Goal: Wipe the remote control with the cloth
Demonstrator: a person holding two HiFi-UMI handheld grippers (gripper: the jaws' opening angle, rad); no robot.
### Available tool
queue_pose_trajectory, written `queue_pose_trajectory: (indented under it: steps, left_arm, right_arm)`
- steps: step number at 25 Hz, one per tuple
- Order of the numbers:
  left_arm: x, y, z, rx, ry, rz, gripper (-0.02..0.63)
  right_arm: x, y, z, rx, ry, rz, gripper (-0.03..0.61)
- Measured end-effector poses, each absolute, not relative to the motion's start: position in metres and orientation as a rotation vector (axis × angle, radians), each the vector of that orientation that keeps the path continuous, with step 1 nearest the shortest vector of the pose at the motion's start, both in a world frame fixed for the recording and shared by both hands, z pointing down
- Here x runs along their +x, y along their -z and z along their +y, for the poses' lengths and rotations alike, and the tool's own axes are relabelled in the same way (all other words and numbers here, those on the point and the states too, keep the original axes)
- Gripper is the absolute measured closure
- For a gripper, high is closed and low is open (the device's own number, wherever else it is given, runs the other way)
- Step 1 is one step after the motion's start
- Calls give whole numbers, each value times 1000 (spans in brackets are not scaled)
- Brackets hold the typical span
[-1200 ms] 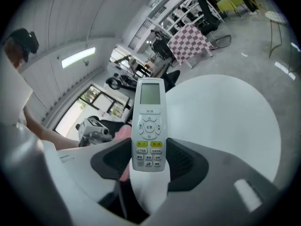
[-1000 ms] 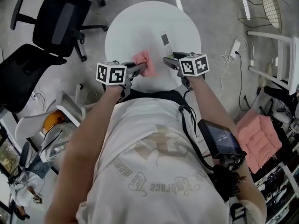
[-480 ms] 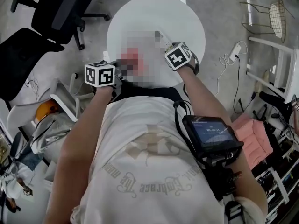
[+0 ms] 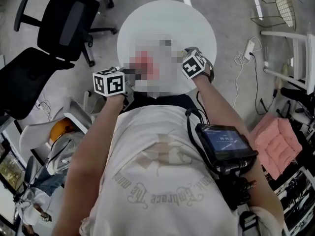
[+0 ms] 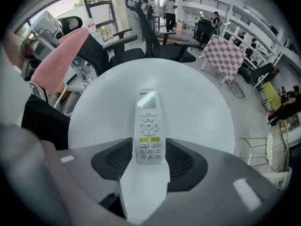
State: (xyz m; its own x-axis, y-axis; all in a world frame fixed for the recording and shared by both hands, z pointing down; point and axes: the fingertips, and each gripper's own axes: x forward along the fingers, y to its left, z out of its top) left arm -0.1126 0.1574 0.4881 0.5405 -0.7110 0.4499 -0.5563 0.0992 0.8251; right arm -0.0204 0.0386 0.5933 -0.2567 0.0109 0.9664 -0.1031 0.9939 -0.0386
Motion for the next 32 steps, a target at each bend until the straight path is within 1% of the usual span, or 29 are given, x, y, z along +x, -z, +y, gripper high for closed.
queue_pose_trajectory:
  steps: [2, 6, 7, 15, 20, 32]
  left_arm:
    - [-115, -482, 158, 1594, 147, -1120, 592]
    - [-125, -471, 147, 1687, 113, -1133, 592]
    - [-127, -468, 144, 1707, 112, -1135, 592]
    - [-127, -425, 117, 1885, 105, -1170, 592]
    - [-117, -403, 117, 2012, 44, -1177, 594]
    - [-92, -394, 137, 2139, -21, -1115, 594]
  right_arm:
    - [-16, -581, 39, 101, -107, -1854, 381]
    - [-14, -540, 24, 266, -127, -1976, 547]
    - [-12, -529, 20, 310, -144, -2015, 571]
    - [17, -444, 10, 615, -371, -2263, 571]
    - [31, -397, 21, 712, -454, -2442, 571]
    - [58, -364, 62, 847, -488, -2633, 571]
